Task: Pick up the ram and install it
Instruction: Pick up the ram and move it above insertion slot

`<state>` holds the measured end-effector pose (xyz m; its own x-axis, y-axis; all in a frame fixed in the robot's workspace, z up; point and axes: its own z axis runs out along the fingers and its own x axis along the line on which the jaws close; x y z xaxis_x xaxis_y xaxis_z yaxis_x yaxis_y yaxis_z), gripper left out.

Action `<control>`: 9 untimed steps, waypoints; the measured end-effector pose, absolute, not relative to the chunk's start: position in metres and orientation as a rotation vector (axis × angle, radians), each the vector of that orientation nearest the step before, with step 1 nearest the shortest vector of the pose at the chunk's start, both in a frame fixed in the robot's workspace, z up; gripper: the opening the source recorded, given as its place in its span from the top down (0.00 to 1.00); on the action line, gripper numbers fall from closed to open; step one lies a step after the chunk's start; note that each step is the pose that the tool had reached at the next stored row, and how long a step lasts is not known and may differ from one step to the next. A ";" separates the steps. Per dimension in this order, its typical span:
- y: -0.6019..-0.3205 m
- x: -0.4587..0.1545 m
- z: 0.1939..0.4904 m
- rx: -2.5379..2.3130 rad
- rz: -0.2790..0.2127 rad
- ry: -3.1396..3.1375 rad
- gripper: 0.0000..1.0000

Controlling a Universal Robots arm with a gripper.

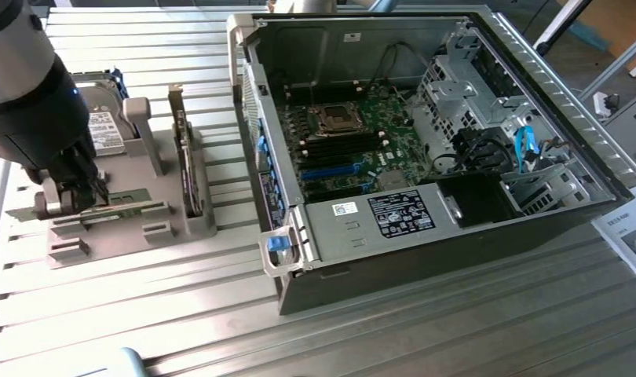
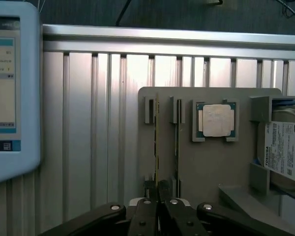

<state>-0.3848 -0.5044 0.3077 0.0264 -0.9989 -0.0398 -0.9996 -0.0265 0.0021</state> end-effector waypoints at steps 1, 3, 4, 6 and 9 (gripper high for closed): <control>-0.504 -0.385 0.313 -2.232 0.047 2.173 0.87; -0.504 -0.385 0.323 -2.232 0.047 2.173 0.87; -0.504 -0.385 0.328 -2.232 0.047 2.173 0.87; -0.504 -0.385 0.337 -2.232 0.047 2.173 0.87; -0.504 -0.385 0.349 -2.232 0.047 2.173 0.87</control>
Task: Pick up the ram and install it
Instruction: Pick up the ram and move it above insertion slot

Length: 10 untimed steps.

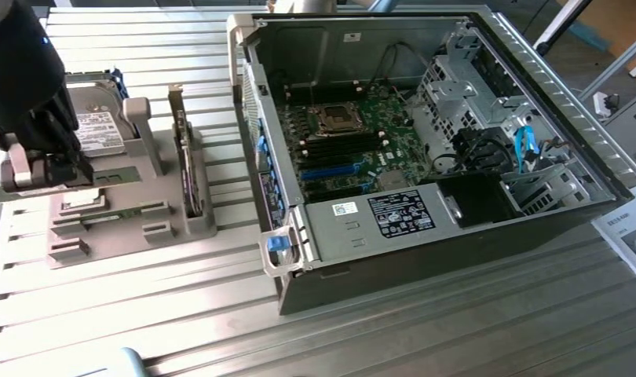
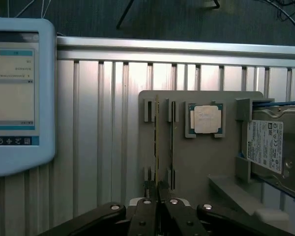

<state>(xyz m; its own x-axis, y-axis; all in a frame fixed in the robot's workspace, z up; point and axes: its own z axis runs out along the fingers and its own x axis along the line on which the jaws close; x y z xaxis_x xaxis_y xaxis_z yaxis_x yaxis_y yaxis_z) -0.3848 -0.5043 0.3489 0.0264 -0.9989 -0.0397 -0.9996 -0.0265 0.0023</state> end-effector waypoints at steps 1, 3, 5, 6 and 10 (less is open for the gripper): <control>-0.504 -0.385 0.355 -2.232 0.047 2.173 0.87; -0.504 -0.385 0.363 -2.232 0.047 2.173 0.87; -0.504 -0.385 0.370 -2.232 0.047 2.173 0.87; -0.504 -0.385 0.374 -2.232 0.047 2.173 0.87; -0.504 -0.385 0.393 -2.232 0.047 2.173 0.87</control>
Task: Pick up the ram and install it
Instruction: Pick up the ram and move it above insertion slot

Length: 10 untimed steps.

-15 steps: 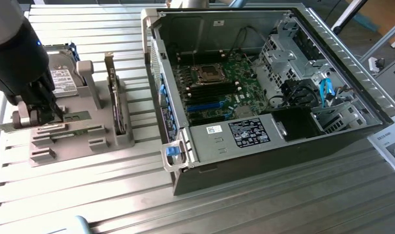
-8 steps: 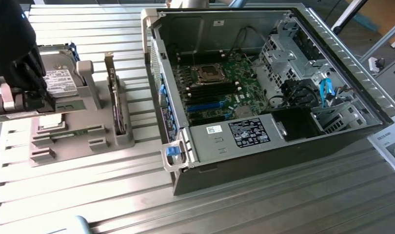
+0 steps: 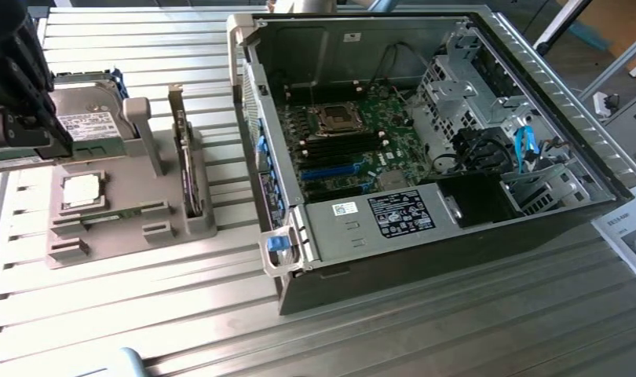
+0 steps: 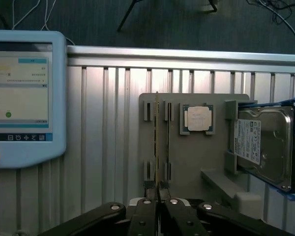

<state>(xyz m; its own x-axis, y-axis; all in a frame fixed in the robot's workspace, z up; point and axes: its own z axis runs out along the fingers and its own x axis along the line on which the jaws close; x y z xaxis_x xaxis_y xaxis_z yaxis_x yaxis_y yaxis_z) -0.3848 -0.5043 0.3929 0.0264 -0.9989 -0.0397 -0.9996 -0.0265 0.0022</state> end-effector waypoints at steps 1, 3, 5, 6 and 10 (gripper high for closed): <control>-0.504 -0.385 0.400 -2.232 0.047 2.173 0.87; -0.504 -0.385 0.409 -2.232 0.047 2.173 0.87; -0.504 -0.385 0.416 -2.232 0.047 2.173 0.87; -0.504 -0.385 0.421 -2.232 0.047 2.173 0.87; -0.504 -0.385 0.423 -2.232 0.047 2.173 0.87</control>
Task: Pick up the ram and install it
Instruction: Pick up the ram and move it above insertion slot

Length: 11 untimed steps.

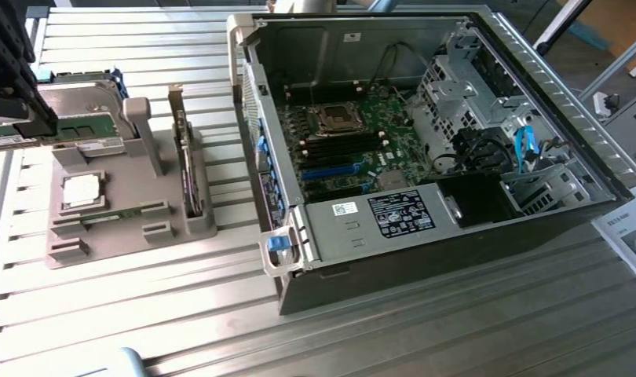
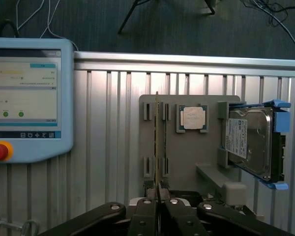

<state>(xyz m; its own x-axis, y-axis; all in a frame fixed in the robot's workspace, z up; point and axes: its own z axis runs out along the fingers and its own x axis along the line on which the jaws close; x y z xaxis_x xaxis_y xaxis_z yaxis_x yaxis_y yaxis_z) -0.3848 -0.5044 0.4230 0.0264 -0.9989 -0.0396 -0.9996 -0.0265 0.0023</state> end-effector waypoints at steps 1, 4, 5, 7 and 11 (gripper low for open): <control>-0.504 -0.385 0.423 -2.232 0.047 2.174 0.87; -0.504 -0.377 0.423 -2.231 0.047 2.174 0.87; -0.504 -0.375 0.423 -2.231 0.047 2.174 0.87; -0.504 -0.368 0.423 -2.231 0.047 2.174 0.87; -0.504 -0.362 0.423 -2.231 0.047 2.174 0.87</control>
<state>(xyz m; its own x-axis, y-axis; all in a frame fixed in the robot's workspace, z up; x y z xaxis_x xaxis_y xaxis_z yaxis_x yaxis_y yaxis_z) -0.3616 -0.5044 0.4229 0.0260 -0.9989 -0.0397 -0.9997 -0.0262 0.0022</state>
